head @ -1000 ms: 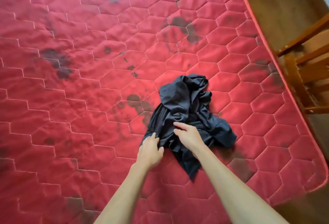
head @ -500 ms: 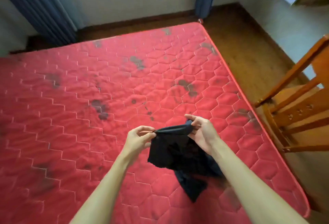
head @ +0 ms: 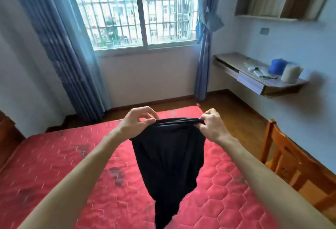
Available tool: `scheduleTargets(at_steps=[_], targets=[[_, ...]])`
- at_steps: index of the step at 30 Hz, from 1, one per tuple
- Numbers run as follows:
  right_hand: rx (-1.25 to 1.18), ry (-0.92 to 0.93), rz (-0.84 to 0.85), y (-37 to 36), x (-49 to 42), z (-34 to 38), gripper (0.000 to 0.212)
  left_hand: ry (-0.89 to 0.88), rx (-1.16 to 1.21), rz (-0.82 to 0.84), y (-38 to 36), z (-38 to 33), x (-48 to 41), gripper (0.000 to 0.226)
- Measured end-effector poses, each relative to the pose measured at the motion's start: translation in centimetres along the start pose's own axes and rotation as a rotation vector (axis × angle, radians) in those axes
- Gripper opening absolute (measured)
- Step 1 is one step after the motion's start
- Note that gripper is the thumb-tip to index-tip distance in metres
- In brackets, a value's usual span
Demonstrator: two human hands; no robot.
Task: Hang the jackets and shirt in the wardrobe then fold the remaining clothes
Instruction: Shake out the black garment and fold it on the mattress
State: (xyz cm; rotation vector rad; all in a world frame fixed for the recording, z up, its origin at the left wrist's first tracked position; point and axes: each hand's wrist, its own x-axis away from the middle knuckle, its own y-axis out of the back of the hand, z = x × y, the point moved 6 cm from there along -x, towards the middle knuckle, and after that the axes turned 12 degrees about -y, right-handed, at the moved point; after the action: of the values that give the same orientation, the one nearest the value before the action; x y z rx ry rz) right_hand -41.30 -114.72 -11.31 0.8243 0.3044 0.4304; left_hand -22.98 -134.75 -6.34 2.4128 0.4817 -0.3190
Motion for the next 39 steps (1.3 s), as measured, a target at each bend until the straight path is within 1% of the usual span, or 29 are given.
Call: scheduleTargets(at_steps=[1,2,4,5,6,7,9,10,12,13,15,17,20,22,24,25,27,28,30,31,35,36,37,39], targets=[[-0.003,0.024,0.0,1.1,-0.3,1.0,0.023,-0.03,-0.038,0.012,1.1,-1.6,0.1,0.007],[-0.01,0.052,-0.008,2.2,-0.5,2.1,0.023,-0.056,-0.109,0.027,2.0,-3.0,0.2,0.015],[-0.051,0.115,-0.041,4.4,-0.6,4.3,0.026,-0.114,-0.374,0.105,3.5,-5.4,0.5,0.053],[-0.075,0.157,-0.07,5.6,-0.6,5.4,0.028,-0.132,-0.562,0.144,4.1,-6.3,0.5,0.063],[-0.088,0.194,-0.101,6.7,-0.6,6.4,0.028,-0.137,-0.744,0.174,4.9,-6.9,0.4,0.061],[-0.093,0.229,-0.131,7.8,-0.6,7.2,0.029,-0.122,-0.912,0.177,6.0,-7.3,0.3,0.049],[-0.062,0.306,-0.153,9.8,-0.7,8.5,0.035,-0.072,-1.14,0.104,9.4,-7.9,0.2,0.018],[-0.021,0.349,-0.142,10.6,-0.7,8.9,0.039,-0.044,-1.222,0.049,11.5,-8.3,0.3,0.013],[0.086,0.423,-0.135,11.7,-1.1,9.1,0.038,-0.046,-1.322,-0.083,15.1,-8.9,1.2,0.02],[0.138,0.455,-0.159,12.1,-1.3,9.0,0.034,-0.062,-1.356,-0.146,16.5,-9.2,1.7,0.021],[0.196,0.472,-0.225,12.7,-1.9,8.7,0.026,-0.041,-1.375,-0.21,18.1,-9.4,2.4,0.02],[0.212,0.453,-0.261,12.9,-2.2,8.8,0.021,-0.008,-1.268,-0.307,18.8,-9.8,2.7,0.019],[0.205,0.406,-0.281,12.9,-2.5,9.3,0.018,0.016,-0.977,-0.436,19.4,-9.4,2.8,0.014],[0.149,0.326,-0.268,12.8,-2.8,9.6,0.017,0.053,-0.791,-0.516,19.3,-9.4,2.8,0.019],[0.074,0.247,-0.221,12.0,-3.1,9.7,0.018,0.088,-0.561,-0.555,18.1,-10.3,2.1,0.025],[0.049,0.226,-0.187,11.1,-3.1,9.9,0.023,0.114,-0.435,-0.537,16.9,-11.0,1.4,0.028],[0.006,0.194,-0.107,8.9,-2.8,10.6,0.034,0.176,-0.208,-0.503,14.2,-12.8,-0.1,0.03],[-0.022,0.171,-0.061,7.7,-2.6,11.0,0.036,0.208,-0.119,-0.504,13.2,-13.6,-0.8,0.027],[-0.079,0.114,0.05,5.0,-1.8,11.8,0.037,0.271,-0.033,-0.524,12.1,-14.6,-1.6,0.019],[-0.121,0.091,0.106,3.6,-1.2,12.3,0.037,0.297,-0.004,-0.531,11.7,-15.0,-1.7,0.019],[-0.425,0.039,0.233,0.1,2.1,13.7,0.041,0.342,0.127,-0.573,11.2,-15.4,-1.9,0.018],[-0.496,0.044,0.303,-0.7,3.0,14.1,0.04,0.349,0.145,-0.592,11.4,-15.3,-1.8,0.019],[-0.557,0.055,0.409,-1.6,3.9,14.7,0.039,0.351,0.165,-0.617,11.8,-15.2,-1.6,0.021],[-0.583,0.093,0.642,-3.7,5.8,15.8,0.044,0.355,0.183,-0.651,12.6,-15.1,-1.1,0.025]])
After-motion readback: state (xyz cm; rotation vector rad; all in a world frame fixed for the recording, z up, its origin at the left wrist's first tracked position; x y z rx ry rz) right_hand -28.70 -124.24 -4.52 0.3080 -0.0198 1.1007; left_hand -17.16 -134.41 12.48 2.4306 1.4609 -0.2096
